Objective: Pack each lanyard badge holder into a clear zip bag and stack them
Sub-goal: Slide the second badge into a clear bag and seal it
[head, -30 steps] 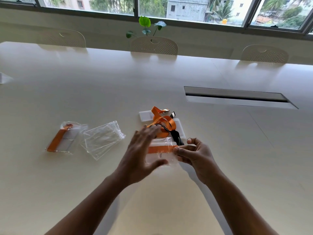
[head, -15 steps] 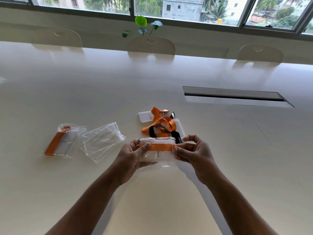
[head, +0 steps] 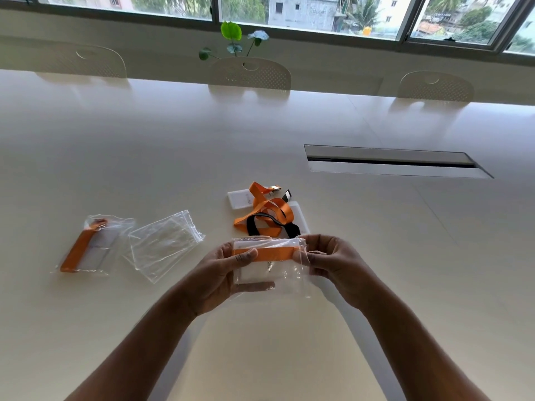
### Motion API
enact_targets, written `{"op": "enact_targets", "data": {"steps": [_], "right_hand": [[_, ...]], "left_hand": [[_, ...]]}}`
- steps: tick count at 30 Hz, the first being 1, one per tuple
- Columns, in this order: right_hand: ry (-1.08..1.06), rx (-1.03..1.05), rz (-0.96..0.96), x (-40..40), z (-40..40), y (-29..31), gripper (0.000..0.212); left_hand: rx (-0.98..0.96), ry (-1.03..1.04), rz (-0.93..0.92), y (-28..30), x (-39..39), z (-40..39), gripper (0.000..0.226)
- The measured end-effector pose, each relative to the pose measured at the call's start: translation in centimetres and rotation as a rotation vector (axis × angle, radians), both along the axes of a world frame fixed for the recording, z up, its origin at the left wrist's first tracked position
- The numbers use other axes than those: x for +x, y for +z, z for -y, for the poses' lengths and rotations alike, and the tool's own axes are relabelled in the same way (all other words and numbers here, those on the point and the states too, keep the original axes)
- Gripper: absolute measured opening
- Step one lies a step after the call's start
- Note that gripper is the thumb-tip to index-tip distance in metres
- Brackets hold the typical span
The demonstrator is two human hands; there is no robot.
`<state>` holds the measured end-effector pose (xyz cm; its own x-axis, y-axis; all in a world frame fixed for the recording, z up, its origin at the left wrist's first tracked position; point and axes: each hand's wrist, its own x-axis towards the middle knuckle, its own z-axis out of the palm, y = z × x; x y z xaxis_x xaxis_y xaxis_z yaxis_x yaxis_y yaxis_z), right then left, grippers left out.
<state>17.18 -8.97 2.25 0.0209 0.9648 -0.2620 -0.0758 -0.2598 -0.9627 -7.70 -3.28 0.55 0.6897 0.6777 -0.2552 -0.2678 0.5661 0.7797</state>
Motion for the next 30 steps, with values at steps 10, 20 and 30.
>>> {"op": "enact_targets", "data": {"steps": [10,20,30], "right_hand": [[0.115,0.032,-0.046,0.8,-0.3,1.0,0.041],[0.064,0.155,0.084,-1.0,0.3,0.3,0.039],[0.008,0.225,0.127,-1.3,1.6,-0.2,0.019]], "left_hand": [[0.339,-0.126,-0.278,2.5,-0.3,-2.5,0.064],[0.839,-0.165,-0.616,4.4,3.2,-2.1,0.028],[0.643,-0.090,-0.559,3.0,3.6,-1.2,0.027]]}}
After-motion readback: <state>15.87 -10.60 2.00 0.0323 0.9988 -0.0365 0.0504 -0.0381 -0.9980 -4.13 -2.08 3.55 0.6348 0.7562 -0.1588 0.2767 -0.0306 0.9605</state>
